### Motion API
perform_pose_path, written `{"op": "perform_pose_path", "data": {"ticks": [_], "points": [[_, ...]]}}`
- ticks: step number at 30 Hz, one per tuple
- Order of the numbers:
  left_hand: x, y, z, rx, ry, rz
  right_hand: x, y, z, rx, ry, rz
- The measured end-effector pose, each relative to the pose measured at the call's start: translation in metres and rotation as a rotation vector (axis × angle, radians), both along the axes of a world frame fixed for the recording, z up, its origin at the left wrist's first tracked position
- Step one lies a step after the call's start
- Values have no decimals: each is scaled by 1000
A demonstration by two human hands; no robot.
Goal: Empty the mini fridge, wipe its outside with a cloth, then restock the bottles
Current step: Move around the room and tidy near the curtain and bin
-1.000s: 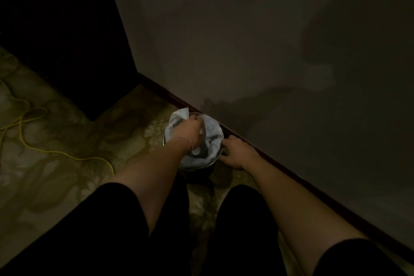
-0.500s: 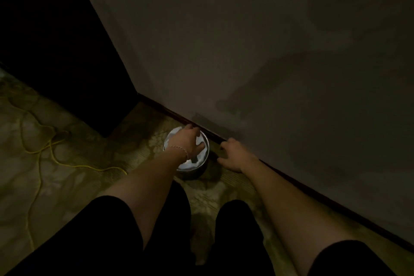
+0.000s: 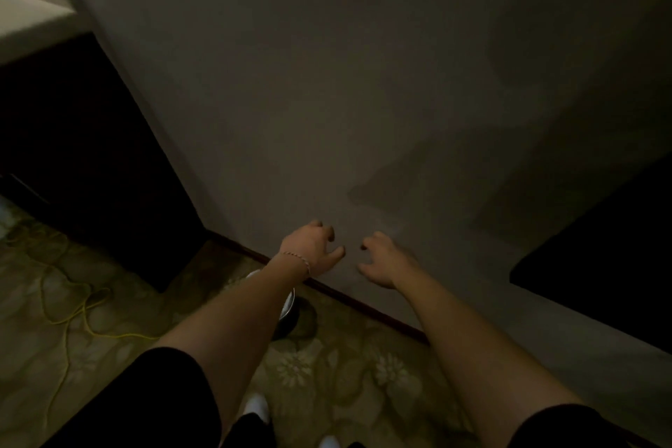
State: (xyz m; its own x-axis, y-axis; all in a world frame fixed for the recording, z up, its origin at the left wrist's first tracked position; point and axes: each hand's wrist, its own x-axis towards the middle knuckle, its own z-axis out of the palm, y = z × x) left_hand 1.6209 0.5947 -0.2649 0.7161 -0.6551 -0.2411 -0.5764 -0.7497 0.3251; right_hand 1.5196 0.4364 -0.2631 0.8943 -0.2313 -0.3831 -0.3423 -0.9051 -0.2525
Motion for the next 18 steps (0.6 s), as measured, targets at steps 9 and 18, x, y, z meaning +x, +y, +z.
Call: {"op": "perform_pose_path", "data": {"ticks": [9, 18], "points": [[-85, -24, 40, -13, -43, -221, -128, -8, 45, 28, -41, -241], [-236, -47, 50, -74, -29, -579, -327, 26, 63, -10, -48, -630]]}}
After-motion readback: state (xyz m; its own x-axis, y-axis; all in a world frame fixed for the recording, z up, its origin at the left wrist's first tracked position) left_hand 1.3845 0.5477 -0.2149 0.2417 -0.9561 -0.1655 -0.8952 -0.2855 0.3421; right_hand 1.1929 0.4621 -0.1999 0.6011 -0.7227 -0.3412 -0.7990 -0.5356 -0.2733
